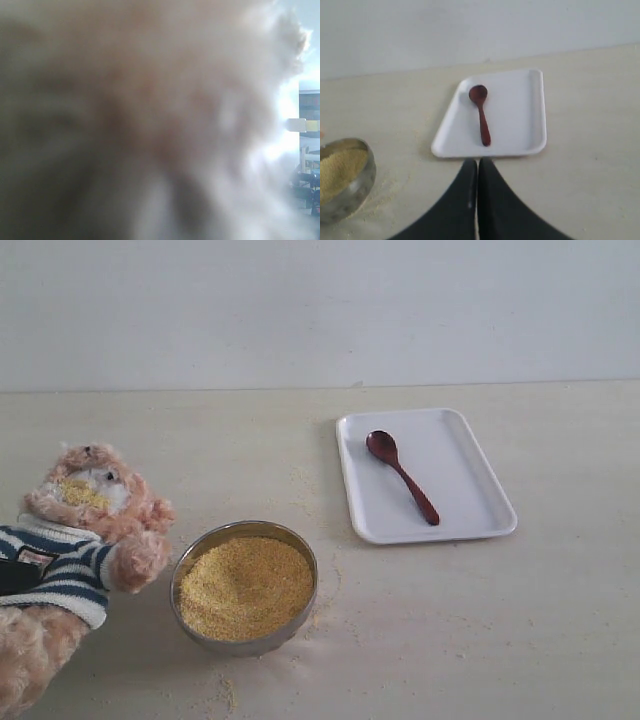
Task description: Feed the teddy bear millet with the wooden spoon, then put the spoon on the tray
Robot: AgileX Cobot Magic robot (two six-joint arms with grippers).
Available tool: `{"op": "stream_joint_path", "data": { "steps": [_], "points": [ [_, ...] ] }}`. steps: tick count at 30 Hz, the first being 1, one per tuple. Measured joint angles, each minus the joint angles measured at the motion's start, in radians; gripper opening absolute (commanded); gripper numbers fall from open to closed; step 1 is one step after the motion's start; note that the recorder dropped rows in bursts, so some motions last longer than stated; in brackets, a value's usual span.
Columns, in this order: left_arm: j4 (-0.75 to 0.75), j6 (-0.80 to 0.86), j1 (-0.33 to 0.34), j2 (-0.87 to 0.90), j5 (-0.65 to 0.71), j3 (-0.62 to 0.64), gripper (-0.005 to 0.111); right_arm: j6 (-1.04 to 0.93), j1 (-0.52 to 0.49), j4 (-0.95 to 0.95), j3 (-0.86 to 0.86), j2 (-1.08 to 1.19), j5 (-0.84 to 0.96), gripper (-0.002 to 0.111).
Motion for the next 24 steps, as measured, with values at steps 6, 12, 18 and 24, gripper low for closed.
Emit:
{"op": "stream_joint_path", "data": {
  "steps": [6, 12, 18, 24],
  "points": [
    [0.0, 0.0, 0.0, 0.0, 0.0, 0.0, 0.005, 0.0, 0.0, 0.0, 0.0, -0.156, 0.0, 0.0],
    [0.0, 0.0, 0.0, 0.0, 0.0, 0.0, 0.005, -0.005, -0.003, 0.0, 0.0, -0.257, 0.0, 0.0],
    [0.0, 0.0, 0.0, 0.0, 0.0, 0.0, 0.005, -0.06, -0.027, -0.02, 0.0, -0.309, 0.013, 0.0],
    [0.0, 0.0, 0.0, 0.0, 0.0, 0.0, 0.005, -0.128, -0.121, -0.028, 0.0, -0.311, 0.076, 0.0]
  ]
}}
